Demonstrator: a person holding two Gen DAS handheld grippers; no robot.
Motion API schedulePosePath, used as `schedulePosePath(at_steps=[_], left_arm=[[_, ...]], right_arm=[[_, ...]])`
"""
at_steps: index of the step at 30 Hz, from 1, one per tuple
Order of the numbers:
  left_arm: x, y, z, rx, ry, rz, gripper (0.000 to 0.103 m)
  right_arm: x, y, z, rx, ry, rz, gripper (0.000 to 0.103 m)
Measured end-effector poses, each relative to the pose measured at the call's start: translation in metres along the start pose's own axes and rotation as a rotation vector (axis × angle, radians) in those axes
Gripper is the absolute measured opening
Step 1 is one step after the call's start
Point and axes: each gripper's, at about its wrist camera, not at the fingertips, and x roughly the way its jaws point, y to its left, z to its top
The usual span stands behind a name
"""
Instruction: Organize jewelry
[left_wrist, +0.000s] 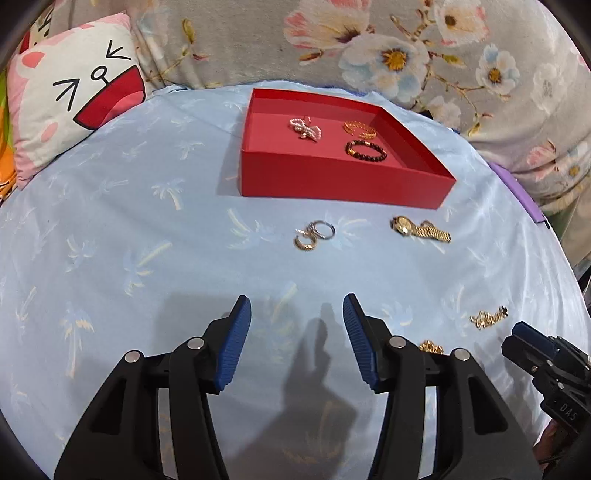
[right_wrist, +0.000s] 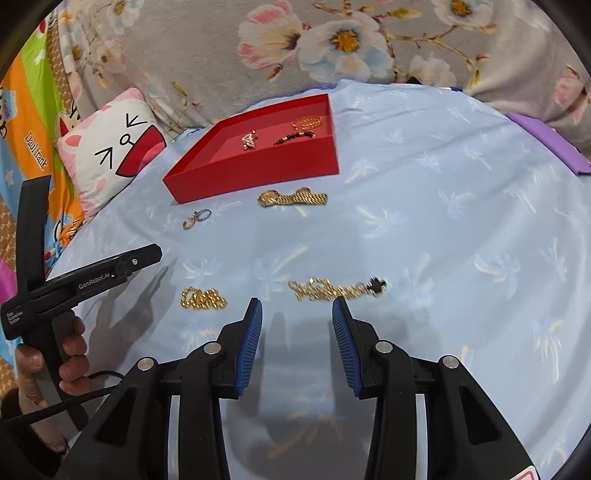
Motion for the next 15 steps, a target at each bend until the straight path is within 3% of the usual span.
schedulePosePath(at_steps=[15], left_arm=[[-0.011,-0.015,-0.016,0.013,0.02,-0.06,0.051]], right_arm=[[0.0,-0.009,0.009,-0.011,-0.018,-0.015,0.039]])
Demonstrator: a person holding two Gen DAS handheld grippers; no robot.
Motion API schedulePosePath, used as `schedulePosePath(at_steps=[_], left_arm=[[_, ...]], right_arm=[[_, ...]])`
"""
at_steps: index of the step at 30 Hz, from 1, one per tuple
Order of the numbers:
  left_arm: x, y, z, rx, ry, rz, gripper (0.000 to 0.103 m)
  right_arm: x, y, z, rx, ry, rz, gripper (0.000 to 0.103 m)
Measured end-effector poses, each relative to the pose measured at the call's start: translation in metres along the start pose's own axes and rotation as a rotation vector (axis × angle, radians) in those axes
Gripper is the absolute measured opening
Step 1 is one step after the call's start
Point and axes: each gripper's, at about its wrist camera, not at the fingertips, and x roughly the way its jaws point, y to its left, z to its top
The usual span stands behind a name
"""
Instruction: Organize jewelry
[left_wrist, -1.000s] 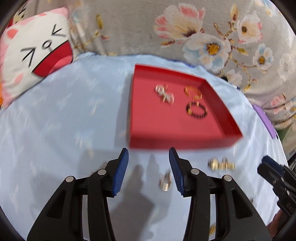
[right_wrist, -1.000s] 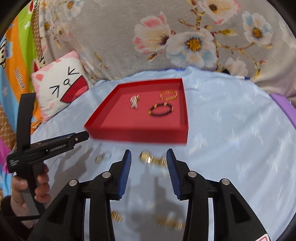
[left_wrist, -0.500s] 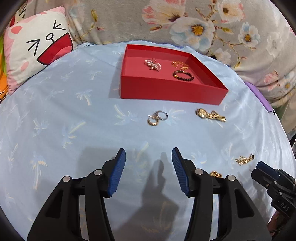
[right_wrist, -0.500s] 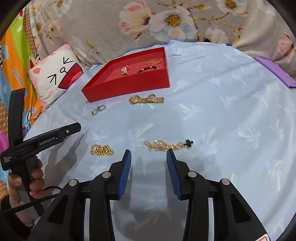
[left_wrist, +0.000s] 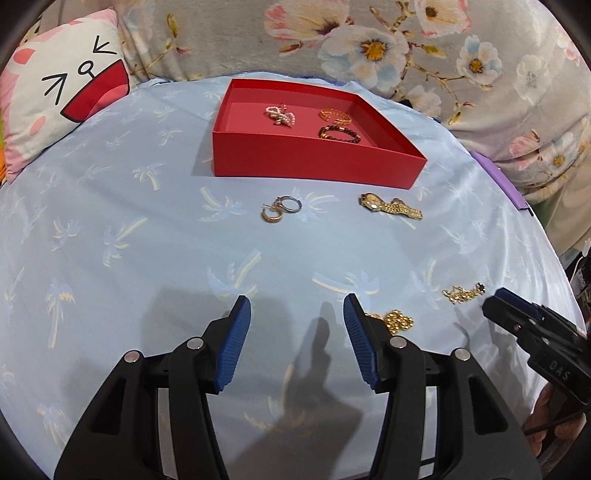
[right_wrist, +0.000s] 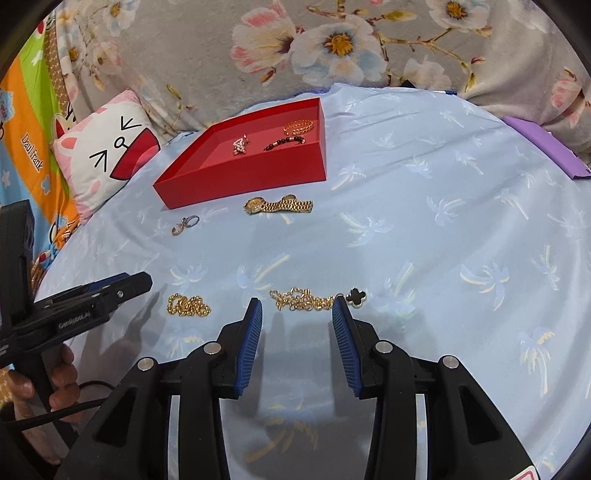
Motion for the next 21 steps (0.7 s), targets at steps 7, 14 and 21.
schedulePosePath(at_steps=[7,14,21], left_arm=[[0.002,-0.028,-0.003,0.053,0.025,-0.063,0.062],[0.019,-0.046,-0.006,0.087,0.042,-0.042,0.056],[0.022,-0.051,-0.009,0.101,0.056,-0.119,0.003]], right_arm=[[0.005,-0.009,0.001,0.005,0.009,-0.046,0.045],[0.023,-0.016,0.004,0.006,0.052,-0.074,0.047],[0.029,-0.008,0.008,-0.039,0.047,-0.093,0.043]])
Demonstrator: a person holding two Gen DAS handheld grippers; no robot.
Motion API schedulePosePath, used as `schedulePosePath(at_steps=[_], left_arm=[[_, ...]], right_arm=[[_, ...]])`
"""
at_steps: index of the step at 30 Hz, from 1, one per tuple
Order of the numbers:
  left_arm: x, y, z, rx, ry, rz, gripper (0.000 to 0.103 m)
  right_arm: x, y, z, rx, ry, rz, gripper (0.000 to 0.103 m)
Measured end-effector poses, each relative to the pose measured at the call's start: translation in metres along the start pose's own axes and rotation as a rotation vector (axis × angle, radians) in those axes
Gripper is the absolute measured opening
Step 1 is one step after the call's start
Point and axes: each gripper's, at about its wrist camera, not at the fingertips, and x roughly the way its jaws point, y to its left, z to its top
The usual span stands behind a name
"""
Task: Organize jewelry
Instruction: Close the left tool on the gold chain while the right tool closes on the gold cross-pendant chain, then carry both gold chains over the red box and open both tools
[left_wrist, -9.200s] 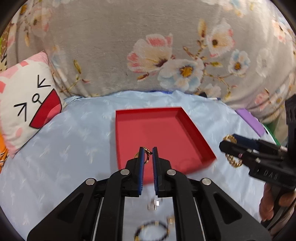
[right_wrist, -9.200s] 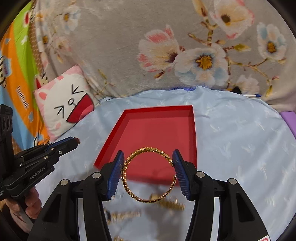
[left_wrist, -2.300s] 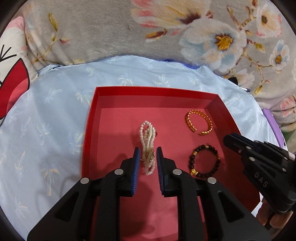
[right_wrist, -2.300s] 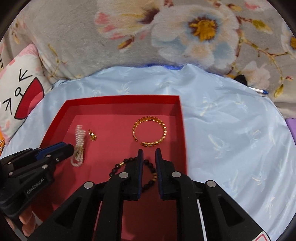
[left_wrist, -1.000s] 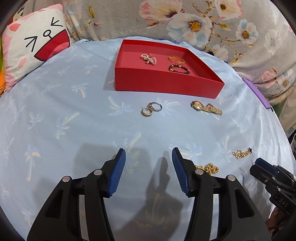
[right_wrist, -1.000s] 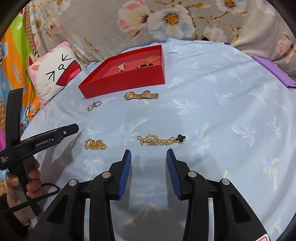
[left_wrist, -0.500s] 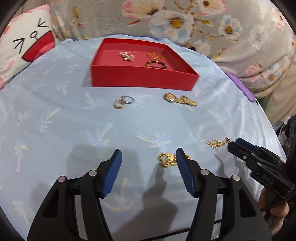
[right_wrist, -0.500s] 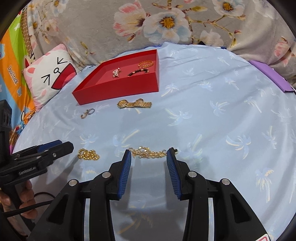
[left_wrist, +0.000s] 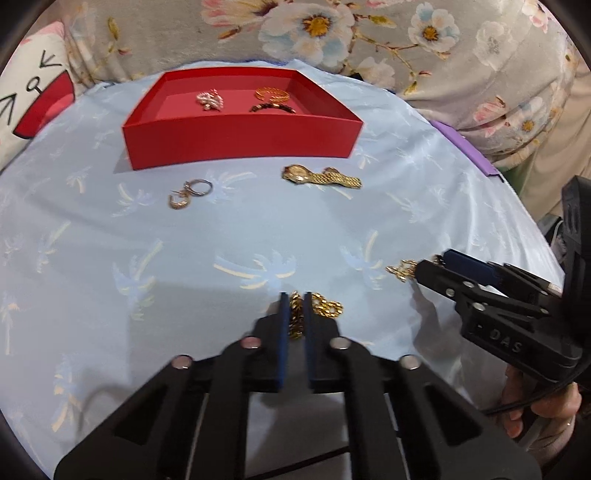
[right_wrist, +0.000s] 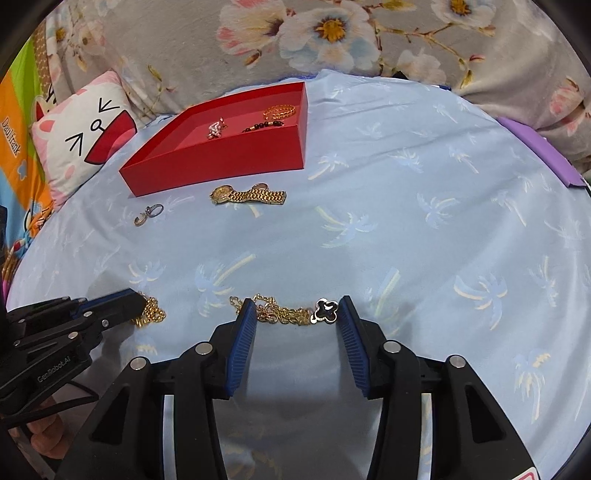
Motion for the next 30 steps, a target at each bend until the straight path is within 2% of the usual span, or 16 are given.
schedulePosePath(at_steps=[2,3,4,6,11,17,30], left_arm=[[0.0,-0.002,-0.001,0.008,-0.003,-0.002,0.003],[0.0,-0.003,-0.001,0.016,-0.008,0.005,0.003],[-0.001,-0.003,-0.001,0.017,-0.01,0.006,0.003],[-0.004,-0.002,0.0,0.014,-0.016,0.004,0.003],[-0.02,0.003,0.006,0.002,-0.057,0.01,0.003],[-0.041,0.01,0.015,-0.018,-0.098,0.017,0.003],[-0.103,0.024,0.061,-0.012,-0.214,0.04,0.003]], right_arm=[[0.001,0.002,0.001,-0.008,-0.001,-0.013,0.028],[0.001,0.002,0.001,-0.008,-0.001,-0.011,0.024],[0.001,0.001,0.001,-0.008,-0.001,-0.007,0.015],[0.001,0.001,0.0,-0.001,-0.006,0.017,0.006],[-0.005,0.003,-0.001,0.009,-0.022,0.026,0.005],[-0.032,0.002,0.008,0.027,-0.088,0.043,0.005],[-0.086,0.01,0.054,-0.011,-0.214,0.104,0.005]])
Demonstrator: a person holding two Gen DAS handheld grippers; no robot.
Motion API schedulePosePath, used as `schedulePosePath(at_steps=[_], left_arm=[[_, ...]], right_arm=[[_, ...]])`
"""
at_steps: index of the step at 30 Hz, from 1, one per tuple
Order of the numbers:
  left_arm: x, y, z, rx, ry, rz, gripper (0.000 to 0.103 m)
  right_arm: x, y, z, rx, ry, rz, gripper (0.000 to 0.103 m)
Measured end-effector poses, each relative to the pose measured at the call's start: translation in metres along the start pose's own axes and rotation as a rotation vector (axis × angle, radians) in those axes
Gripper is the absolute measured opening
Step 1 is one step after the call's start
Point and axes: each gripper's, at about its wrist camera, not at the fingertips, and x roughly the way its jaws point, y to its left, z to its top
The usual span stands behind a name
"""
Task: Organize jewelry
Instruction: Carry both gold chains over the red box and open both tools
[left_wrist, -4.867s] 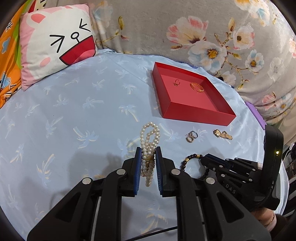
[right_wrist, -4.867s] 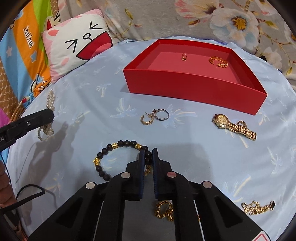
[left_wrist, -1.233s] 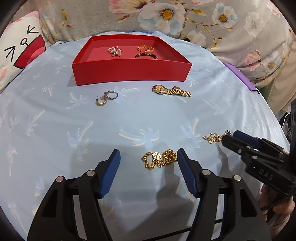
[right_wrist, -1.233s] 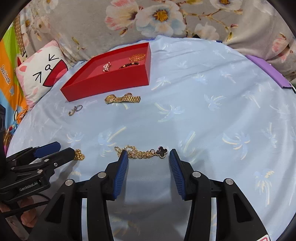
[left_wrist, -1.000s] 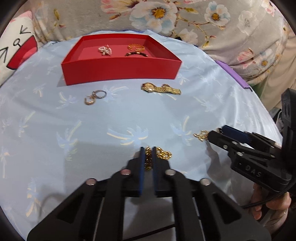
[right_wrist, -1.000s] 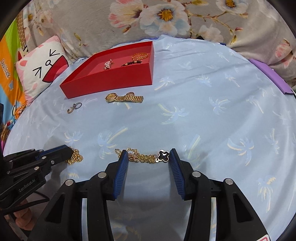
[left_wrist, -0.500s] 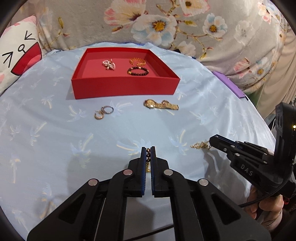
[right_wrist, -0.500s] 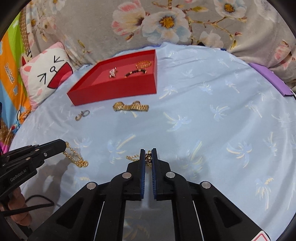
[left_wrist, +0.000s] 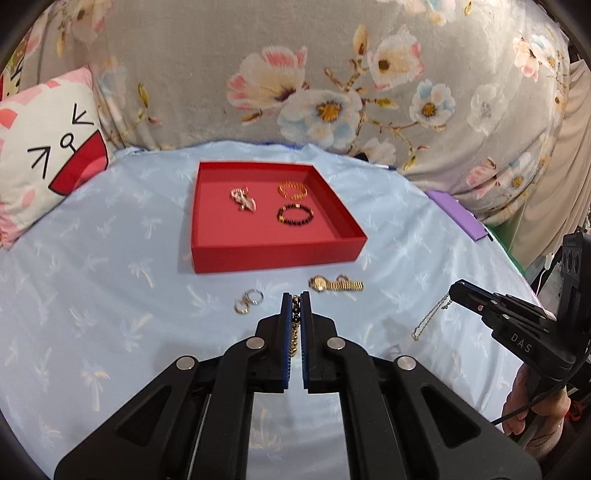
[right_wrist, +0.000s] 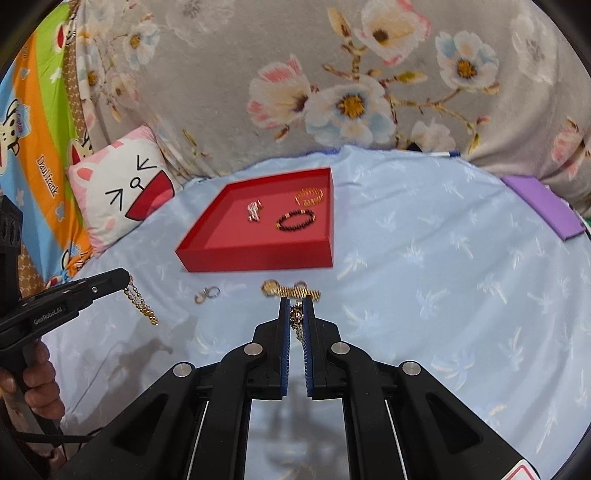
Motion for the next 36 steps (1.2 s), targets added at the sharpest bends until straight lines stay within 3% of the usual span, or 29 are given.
schedulePosePath(at_steps=[9,19,30,36], left_arm=[[-0.001,0.017,0.06,0.002,-0.069,0.012,0.003],[0.056,0.039,0.124,-0.03,-0.093,0.032,0.003],[0.148,0.062,0.114,-0.056,0.034,0.071,0.003],[0.175,0.073,0.104,-0.083,0.072,0.094,0.004]], right_arm=[[0.0,0.014,0.069,-0.044,-0.099,0.05,0.005],[0.067,0.029,0.141,-0.034,-0.106,0.123,0.005],[0.174,0.02,0.118,0.014,0.071,0.118,0.005],[0.205,0.013,0.103,0.015,0.121,0.07,0.006]])
